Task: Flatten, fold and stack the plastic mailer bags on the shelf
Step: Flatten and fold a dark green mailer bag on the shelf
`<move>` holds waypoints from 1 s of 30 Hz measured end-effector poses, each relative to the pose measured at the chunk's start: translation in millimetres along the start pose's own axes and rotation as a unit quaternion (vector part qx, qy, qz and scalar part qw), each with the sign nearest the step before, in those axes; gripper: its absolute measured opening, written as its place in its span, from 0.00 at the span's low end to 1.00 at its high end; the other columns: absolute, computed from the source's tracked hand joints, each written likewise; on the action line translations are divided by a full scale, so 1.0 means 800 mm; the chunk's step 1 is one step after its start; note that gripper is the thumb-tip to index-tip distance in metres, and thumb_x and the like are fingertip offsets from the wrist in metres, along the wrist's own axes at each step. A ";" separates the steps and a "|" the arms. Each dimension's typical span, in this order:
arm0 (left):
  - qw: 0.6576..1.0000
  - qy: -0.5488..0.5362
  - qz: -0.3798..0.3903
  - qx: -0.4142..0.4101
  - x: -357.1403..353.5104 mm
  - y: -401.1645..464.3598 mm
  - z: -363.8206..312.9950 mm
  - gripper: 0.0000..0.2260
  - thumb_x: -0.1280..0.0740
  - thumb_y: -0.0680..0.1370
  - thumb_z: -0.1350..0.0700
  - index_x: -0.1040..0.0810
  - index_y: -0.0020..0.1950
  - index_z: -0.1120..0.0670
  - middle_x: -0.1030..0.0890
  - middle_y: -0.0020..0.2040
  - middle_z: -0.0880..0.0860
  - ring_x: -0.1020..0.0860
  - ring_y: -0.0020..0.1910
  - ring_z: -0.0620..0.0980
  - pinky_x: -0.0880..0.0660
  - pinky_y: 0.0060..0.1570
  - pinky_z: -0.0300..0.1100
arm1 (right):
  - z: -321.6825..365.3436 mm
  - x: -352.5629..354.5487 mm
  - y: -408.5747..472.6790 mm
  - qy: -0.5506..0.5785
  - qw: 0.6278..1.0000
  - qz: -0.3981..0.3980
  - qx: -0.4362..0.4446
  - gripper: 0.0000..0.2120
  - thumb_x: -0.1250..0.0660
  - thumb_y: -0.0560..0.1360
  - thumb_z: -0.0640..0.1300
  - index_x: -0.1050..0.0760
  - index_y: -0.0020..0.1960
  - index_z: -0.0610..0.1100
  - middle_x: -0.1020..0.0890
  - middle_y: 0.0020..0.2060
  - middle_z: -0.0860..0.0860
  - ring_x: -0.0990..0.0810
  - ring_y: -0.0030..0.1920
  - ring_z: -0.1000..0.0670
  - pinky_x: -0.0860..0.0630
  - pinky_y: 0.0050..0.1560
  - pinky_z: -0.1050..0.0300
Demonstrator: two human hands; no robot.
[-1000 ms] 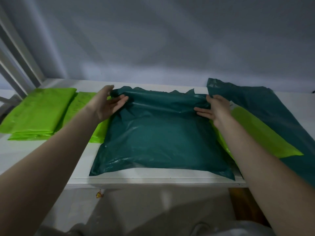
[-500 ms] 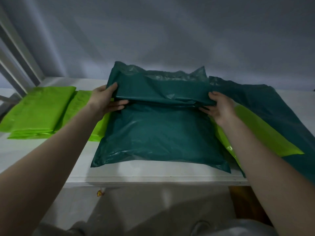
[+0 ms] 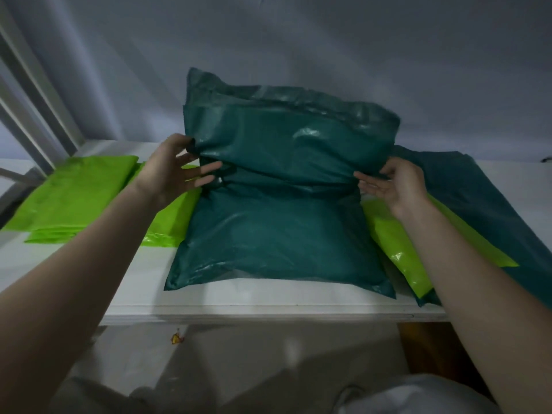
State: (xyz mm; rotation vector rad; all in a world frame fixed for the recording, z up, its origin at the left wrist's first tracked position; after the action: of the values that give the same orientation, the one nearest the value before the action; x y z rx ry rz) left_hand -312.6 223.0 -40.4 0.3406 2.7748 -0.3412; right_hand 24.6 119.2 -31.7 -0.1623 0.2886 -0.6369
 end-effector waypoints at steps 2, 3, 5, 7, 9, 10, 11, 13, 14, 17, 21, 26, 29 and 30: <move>0.999 -0.033 0.001 0.016 0.002 -0.009 0.002 0.14 0.48 0.78 0.50 0.24 0.49 0.54 0.22 0.53 0.53 0.17 0.46 0.55 0.20 0.41 0.43 | 0.001 0.002 -0.009 0.026 0.999 -0.009 -0.023 0.11 0.49 0.78 0.36 0.32 0.40 0.41 0.24 0.41 0.45 0.21 0.39 0.43 0.23 0.46 0.49; 0.999 -0.030 0.000 0.021 0.004 -0.011 0.003 0.18 0.50 0.78 0.48 0.24 0.50 0.55 0.21 0.52 0.54 0.17 0.45 0.56 0.20 0.42 0.44 | 0.001 0.004 -0.014 0.031 0.999 -0.012 -0.033 0.12 0.49 0.78 0.39 0.31 0.39 0.42 0.24 0.40 0.45 0.22 0.38 0.43 0.23 0.45 0.49; 0.999 -0.016 -0.016 0.031 0.007 -0.017 0.006 0.20 0.51 0.80 0.45 0.24 0.50 0.55 0.18 0.48 0.54 0.18 0.44 0.56 0.22 0.43 0.45 | 0.001 0.009 -0.017 0.001 0.999 -0.012 -0.033 0.15 0.46 0.78 0.42 0.30 0.35 0.41 0.25 0.33 0.46 0.24 0.35 0.44 0.24 0.42 0.49; 0.999 0.014 -0.034 0.032 0.012 -0.025 0.009 0.16 0.47 0.80 0.47 0.25 0.44 0.53 0.17 0.36 0.51 0.19 0.37 0.52 0.23 0.38 0.42 | 0.000 0.015 -0.018 -0.089 0.996 -0.005 -0.027 0.17 0.43 0.78 0.46 0.29 0.33 0.41 0.25 0.22 0.49 0.28 0.32 0.49 0.28 0.38 0.55; 0.995 0.093 -0.028 0.031 0.017 -0.032 0.013 0.15 0.41 0.79 0.51 0.21 0.36 0.53 0.19 0.29 0.48 0.22 0.31 0.48 0.24 0.32 0.36 | -0.003 0.020 -0.022 -0.144 0.989 0.007 -0.028 0.13 0.37 0.75 0.47 0.28 0.34 0.43 0.25 0.20 0.52 0.29 0.32 0.51 0.32 0.39 0.58; 0.990 0.133 -0.017 0.033 0.016 -0.037 0.014 0.15 0.38 0.78 0.52 0.19 0.35 0.54 0.19 0.31 0.48 0.22 0.32 0.47 0.24 0.32 0.35 | -0.004 0.022 -0.026 -0.158 0.987 0.009 -0.029 0.10 0.35 0.74 0.46 0.27 0.36 0.43 0.24 0.23 0.52 0.28 0.34 0.51 0.32 0.41 0.58; 0.987 0.159 -0.010 0.034 0.018 -0.040 0.017 0.12 0.35 0.77 0.54 0.17 0.38 0.56 0.17 0.34 0.50 0.21 0.34 0.47 0.23 0.34 0.34 | -0.005 0.025 -0.029 -0.166 0.986 0.010 -0.031 0.07 0.33 0.74 0.44 0.26 0.38 0.43 0.23 0.28 0.51 0.27 0.36 0.52 0.31 0.43 0.58; 0.985 0.169 -0.012 0.043 0.019 -0.049 0.021 0.09 0.31 0.73 0.56 0.18 0.49 0.60 0.16 0.44 0.54 0.19 0.40 0.49 0.20 0.41 0.38 | -0.008 0.029 -0.038 -0.164 0.985 0.017 -0.046 0.03 0.32 0.73 0.40 0.25 0.45 0.40 0.23 0.37 0.48 0.25 0.40 0.51 0.27 0.43 0.59; 0.985 0.163 -0.018 0.046 0.017 -0.054 0.023 0.11 0.30 0.73 0.58 0.19 0.54 0.60 0.16 0.47 0.55 0.18 0.40 0.48 0.20 0.43 0.40 | -0.011 0.030 -0.042 -0.158 0.985 0.029 -0.060 0.06 0.32 0.73 0.38 0.24 0.50 0.39 0.22 0.41 0.47 0.23 0.42 0.50 0.26 0.42 0.59; 0.980 0.178 -0.080 0.032 0.018 -0.067 0.028 0.19 0.31 0.74 0.61 0.28 0.64 0.52 0.20 0.51 0.56 0.20 0.40 0.49 0.21 0.41 0.42 | -0.022 0.032 -0.062 -0.152 0.979 0.058 -0.120 0.09 0.33 0.75 0.39 0.25 0.55 0.41 0.20 0.44 0.47 0.22 0.43 0.51 0.23 0.34 0.61; 0.966 0.219 -0.133 0.044 0.019 -0.086 0.034 0.21 0.30 0.74 0.56 0.29 0.64 0.62 0.21 0.51 0.59 0.22 0.41 0.52 0.22 0.32 0.38 | -0.030 0.039 -0.080 -0.227 0.965 0.041 -0.123 0.10 0.34 0.76 0.42 0.25 0.56 0.40 0.20 0.44 0.46 0.22 0.39 0.49 0.24 0.35 0.58; 0.960 0.232 -0.154 -0.002 0.015 -0.096 0.025 0.14 0.35 0.78 0.57 0.25 0.59 0.64 0.21 0.44 0.57 0.25 0.34 0.48 0.25 0.32 0.36 | -0.014 0.038 -0.093 -0.301 0.953 0.016 -0.036 0.02 0.36 0.76 0.36 0.25 0.45 0.38 0.22 0.37 0.46 0.25 0.34 0.50 0.30 0.30 0.59; 0.952 0.262 -0.153 -0.027 0.012 -0.104 0.021 0.11 0.37 0.79 0.58 0.24 0.58 0.62 0.22 0.41 0.55 0.25 0.34 0.48 0.26 0.29 0.35 | -0.010 0.038 -0.097 -0.354 0.935 0.025 0.002 0.10 0.37 0.76 0.36 0.30 0.36 0.41 0.24 0.37 0.43 0.26 0.33 0.48 0.31 0.31 0.60; 0.946 0.283 -0.154 -0.034 0.012 -0.106 0.023 0.11 0.37 0.79 0.58 0.24 0.58 0.61 0.21 0.43 0.56 0.24 0.35 0.50 0.25 0.33 0.37 | -0.012 0.039 -0.098 -0.386 0.922 0.028 0.014 0.10 0.38 0.76 0.36 0.31 0.36 0.41 0.25 0.36 0.43 0.26 0.33 0.47 0.33 0.32 0.59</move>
State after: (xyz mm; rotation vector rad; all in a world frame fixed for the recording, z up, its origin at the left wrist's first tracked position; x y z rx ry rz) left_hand -339.1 139.6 -44.2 -0.0308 3.4066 -0.2465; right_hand 1.4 37.4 -28.9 -0.3619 -0.4783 -0.4761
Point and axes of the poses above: each hand's wrist, its own y-axis towards the middle knuckle, its own x-axis out of the back of the hand, z = x × y, the point moved 5 cm from there along y, towards the middle knuckle
